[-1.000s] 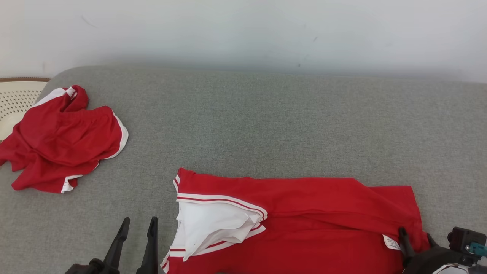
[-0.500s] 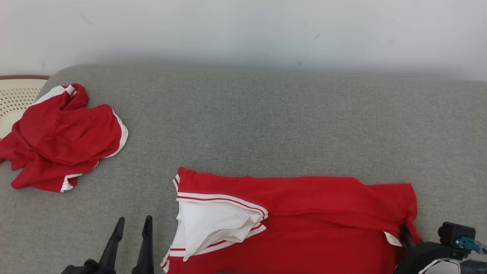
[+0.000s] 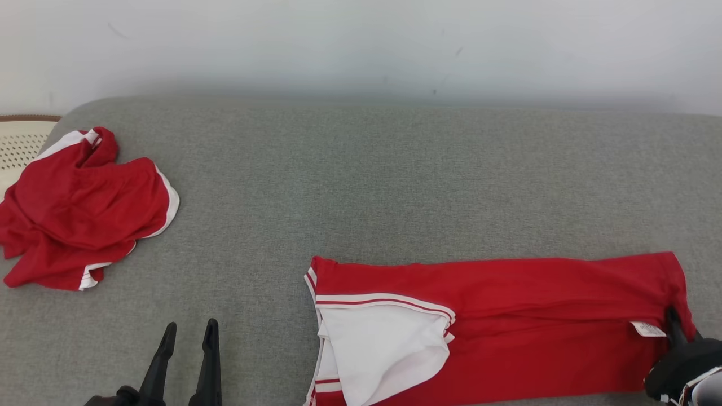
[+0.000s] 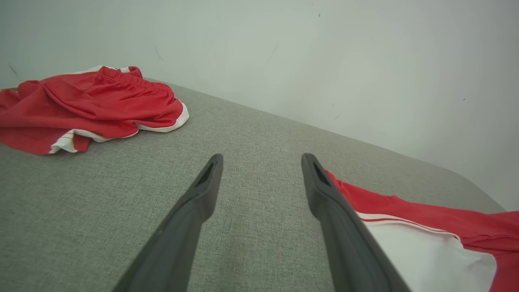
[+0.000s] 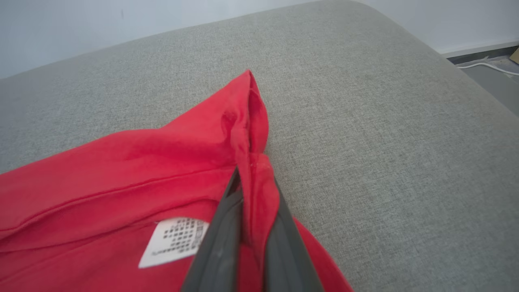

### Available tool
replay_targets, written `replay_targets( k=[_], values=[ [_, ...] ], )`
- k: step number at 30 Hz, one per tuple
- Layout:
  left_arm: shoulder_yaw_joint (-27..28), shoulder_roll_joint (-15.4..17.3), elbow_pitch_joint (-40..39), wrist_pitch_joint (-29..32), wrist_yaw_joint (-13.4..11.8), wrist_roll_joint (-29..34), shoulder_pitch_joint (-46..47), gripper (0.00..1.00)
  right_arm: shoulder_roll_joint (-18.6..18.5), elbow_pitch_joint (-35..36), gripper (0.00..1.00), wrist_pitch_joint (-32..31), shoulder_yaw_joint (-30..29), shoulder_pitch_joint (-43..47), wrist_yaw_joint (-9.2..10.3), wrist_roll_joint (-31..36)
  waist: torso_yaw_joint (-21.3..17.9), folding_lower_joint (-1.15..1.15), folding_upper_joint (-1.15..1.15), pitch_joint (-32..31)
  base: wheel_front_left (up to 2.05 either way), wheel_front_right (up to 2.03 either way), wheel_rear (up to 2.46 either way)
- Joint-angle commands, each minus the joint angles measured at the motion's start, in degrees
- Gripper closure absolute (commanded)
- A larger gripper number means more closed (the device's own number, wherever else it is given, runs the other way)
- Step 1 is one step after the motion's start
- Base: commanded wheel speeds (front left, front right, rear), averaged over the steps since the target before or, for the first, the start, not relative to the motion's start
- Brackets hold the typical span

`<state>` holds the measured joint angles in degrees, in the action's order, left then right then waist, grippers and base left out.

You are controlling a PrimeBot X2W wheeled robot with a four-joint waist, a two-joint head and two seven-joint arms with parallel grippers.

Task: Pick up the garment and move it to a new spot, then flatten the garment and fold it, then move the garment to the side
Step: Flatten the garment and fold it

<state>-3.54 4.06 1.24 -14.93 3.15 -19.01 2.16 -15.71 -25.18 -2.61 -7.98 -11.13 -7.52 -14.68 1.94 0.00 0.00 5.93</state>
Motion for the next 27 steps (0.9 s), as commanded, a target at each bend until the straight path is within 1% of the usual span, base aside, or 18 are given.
replay_targets(
  k=[1,6,7,9,12,13,14,19,23,27],
  values=[
    [0.54,-0.16,-0.09,-0.22,0.15,0.37,-1.25,0.00,0.05,1.42,1.00,-0.43,0.18,0.26,0.05,-1.02,-0.52,0.00,0.00,-0.02,0.00,0.00,0.00],
    [1.09,-0.51,-0.10,-0.22,0.27,0.57,-1.34,0.00,2.11,7.79,1.00,-2.78,2.68,0.43,0.05,-4.57,-1.47,0.00,0.00,-0.24,0.00,0.00,0.00],
    [1.18,-0.58,-0.01,-0.22,0.42,0.69,-1.14,0.00,2.54,10.94,1.00,-4.05,3.96,0.96,0.05,-5.65,-1.68,0.00,0.00,-0.38,0.00,0.00,0.00],
    [1.24,-0.69,0.15,-0.22,0.59,0.83,-0.96,0.00,3.16,13.98,1.00,-5.40,5.42,1.30,0.05,-7.02,-1.82,0.00,0.00,-0.55,0.00,0.00,0.00],
    [1.18,-0.79,0.47,-0.22,0.64,0.96,-0.84,0.00,3.90,18.74,1.00,-7.58,7.85,1.94,0.04,-9.03,-1.86,0.00,0.00,-0.96,0.00,0.00,0.00],
    [1.18,-0.79,0.47,-0.22,0.64,0.96,-0.84,0.00,3.90,18.74,1.00,-7.58,7.85,1.94,0.04,-9.03,-1.86,0.00,0.00,-0.96,0.00,0.00,0.00],
    [1.16,-0.81,0.57,-0.23,0.75,0.98,-0.86,0.00,4.13,20.37,1.00,-8.39,8.77,2.39,0.04,-9.70,-1.81,0.00,0.00,-1.09,0.00,0.00,0.00],
    [1.04,-0.97,0.90,-0.22,0.91,0.77,-0.94,0.00,6.48,27.83,1.00,-12.01,12.90,4.61,0.02,-12.83,-1.31,0.00,0.00,-1.71,0.00,0.00,0.00],
    [0.79,-1.06,1.25,-0.22,0.84,0.50,-1.02,0.00,8.54,32.17,1.00,-14.63,16.36,6.34,0.02,-13.64,-0.71,0.00,0.00,-2.16,0.00,0.00,0.00],
    [0.49,-1.11,1.50,-0.22,0.64,0.27,-1.07,0.00,10.45,34.66,1.00,-16.66,19.61,6.89,0.02,-13.25,-0.20,0.00,0.00,-2.42,0.00,0.00,0.00]
  ],
)
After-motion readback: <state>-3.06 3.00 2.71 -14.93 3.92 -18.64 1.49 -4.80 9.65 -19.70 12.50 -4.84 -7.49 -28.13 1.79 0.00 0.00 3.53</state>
